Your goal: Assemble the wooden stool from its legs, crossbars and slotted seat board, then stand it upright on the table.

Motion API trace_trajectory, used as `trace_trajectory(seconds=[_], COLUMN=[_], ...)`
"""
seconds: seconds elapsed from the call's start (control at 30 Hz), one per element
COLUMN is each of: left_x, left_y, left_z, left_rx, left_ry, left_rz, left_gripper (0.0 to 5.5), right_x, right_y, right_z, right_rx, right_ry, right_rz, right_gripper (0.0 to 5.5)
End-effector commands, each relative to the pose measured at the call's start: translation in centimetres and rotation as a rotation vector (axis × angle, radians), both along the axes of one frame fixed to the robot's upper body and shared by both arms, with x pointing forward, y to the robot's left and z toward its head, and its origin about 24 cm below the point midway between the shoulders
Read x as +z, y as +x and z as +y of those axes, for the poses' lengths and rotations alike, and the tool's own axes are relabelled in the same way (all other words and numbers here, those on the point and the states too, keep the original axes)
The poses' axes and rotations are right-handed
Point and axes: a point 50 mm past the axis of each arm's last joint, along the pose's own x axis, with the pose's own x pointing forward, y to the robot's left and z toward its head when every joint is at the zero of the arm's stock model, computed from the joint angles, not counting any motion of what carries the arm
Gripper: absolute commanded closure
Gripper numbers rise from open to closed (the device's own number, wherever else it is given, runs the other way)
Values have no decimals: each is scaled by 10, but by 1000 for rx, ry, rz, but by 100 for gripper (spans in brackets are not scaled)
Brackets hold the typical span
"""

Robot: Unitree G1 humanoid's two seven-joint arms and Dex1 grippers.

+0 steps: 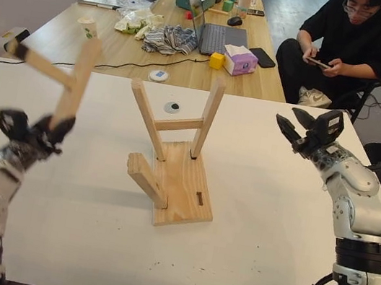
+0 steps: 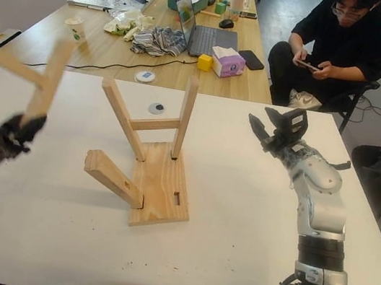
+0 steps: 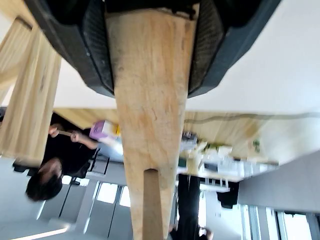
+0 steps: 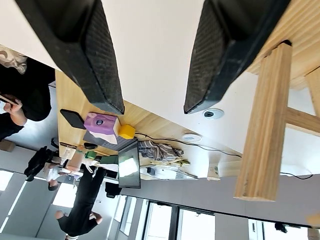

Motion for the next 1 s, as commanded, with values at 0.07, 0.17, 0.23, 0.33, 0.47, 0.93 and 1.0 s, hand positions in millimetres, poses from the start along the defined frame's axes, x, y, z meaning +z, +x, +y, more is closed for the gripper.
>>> trace_trajectory(seconds=[0.07,0.17,0.23,0.33,0.47,0.93,1.0], left_x=[114,137,148,146,116,100,78], left_y=[31,28,23,19,18,-2,-6], left_z=[-52,-94,-122,-152,-164,-25,2], left_rx=[-246,-432,-567,-695,-700,-43,88], left_ry=[-166,-315,-451,-579,-571,-236,-147], left_rz=[-252,-244,-220,-125,40,-203,-164], left_gripper=[349,349,349,349,349,349,349], right_x=[6,13,25,51,61,29,22], right_y=[14,18,13,6,5,-16,-22], right_z=[-11,-10,-1,15,25,9,7], right_rx=[-84,-46,96,346,449,325,312], right_ry=[-73,30,156,301,320,393,399], right_rz=[-15,24,93,196,262,311,326], right_gripper=[332,332,332,332,332,332,332])
